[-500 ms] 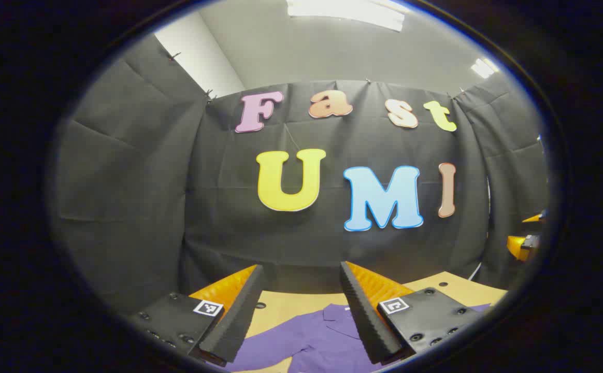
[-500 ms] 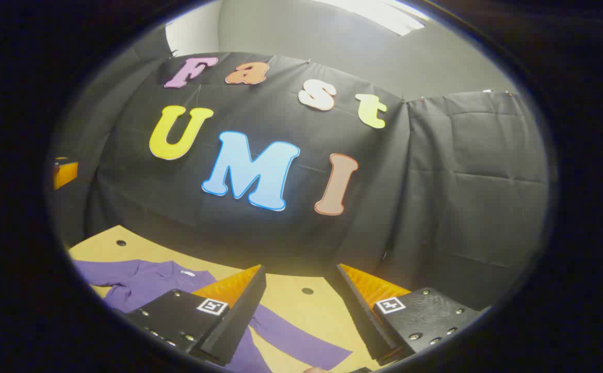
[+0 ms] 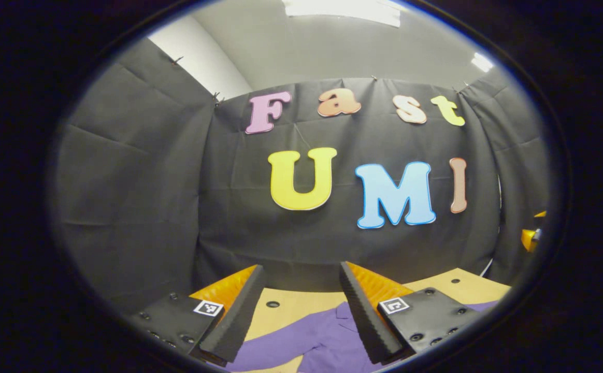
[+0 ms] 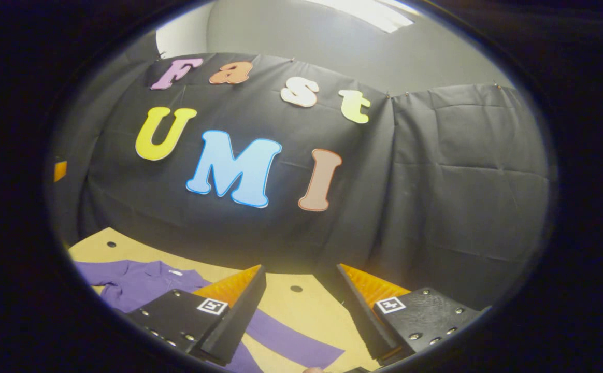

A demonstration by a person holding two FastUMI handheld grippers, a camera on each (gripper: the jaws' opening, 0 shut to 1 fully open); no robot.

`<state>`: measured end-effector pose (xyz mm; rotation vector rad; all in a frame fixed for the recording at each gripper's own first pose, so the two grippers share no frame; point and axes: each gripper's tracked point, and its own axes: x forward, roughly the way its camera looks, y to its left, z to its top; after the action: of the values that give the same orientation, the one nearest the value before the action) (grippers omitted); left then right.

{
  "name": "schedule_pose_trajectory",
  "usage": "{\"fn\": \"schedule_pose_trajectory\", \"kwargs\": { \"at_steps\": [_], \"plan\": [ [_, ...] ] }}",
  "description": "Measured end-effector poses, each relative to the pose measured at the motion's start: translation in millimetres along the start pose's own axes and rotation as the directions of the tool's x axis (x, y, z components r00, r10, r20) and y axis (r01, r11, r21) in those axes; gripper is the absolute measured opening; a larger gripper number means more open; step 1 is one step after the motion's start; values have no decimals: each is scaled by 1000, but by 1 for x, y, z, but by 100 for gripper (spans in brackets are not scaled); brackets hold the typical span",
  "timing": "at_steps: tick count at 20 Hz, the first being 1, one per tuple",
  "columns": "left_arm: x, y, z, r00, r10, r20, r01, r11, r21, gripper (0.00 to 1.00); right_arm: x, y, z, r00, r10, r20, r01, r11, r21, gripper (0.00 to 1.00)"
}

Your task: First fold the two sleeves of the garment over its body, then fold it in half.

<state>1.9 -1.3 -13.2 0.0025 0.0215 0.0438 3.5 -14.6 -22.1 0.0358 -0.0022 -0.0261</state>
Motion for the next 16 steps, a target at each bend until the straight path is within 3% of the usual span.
{"fn": "schedule_pose_trajectory", "kwargs": {
  "at_steps": [5, 10, 12, 16],
  "plan": [
    [7, -6, -8, 1000, -10, 25, 10, 1000, 20, 93, 7, 5, -5, 1000, -11, 29, 9, 998, 65, 88],
    [12, 10, -31, 999, 31, -26, -31, 999, 8, 93, 24, -23, -50, 993, -87, -84, 96, 991, 98, 88],
    [14, 14, -31, 999, 39, -24, -38, 999, 33, 93, 32, -37, -80, 979, -127, -157, 145, 984, 104, 88],
    [22, 14, -27, 999, 38, -24, -35, 994, 104, 93, 40, -58, -142, 929, -195, -314, 245, 961, 127, 88]
  ]
}}
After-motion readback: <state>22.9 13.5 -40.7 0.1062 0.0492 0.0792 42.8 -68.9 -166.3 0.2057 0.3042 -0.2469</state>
